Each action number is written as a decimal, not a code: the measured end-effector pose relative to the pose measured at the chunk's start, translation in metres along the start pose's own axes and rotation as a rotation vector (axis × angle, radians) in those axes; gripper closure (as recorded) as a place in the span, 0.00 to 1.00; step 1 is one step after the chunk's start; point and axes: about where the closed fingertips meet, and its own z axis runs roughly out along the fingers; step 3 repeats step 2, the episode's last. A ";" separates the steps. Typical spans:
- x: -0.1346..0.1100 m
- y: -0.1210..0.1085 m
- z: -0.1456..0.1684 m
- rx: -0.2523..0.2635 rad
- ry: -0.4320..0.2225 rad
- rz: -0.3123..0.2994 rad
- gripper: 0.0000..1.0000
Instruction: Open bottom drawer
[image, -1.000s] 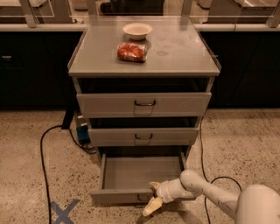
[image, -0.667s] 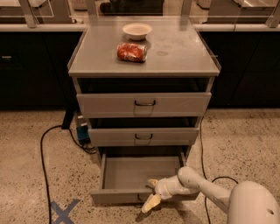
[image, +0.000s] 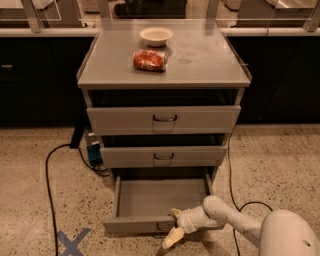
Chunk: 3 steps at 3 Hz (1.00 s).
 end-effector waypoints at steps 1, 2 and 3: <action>0.006 0.018 -0.003 -0.002 -0.001 0.013 0.00; 0.006 0.018 -0.003 -0.002 -0.001 0.013 0.00; 0.006 0.018 -0.003 -0.002 -0.001 0.013 0.00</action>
Offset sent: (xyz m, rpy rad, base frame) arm -0.0953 -0.0175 0.0263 0.0100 0.0371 -0.0419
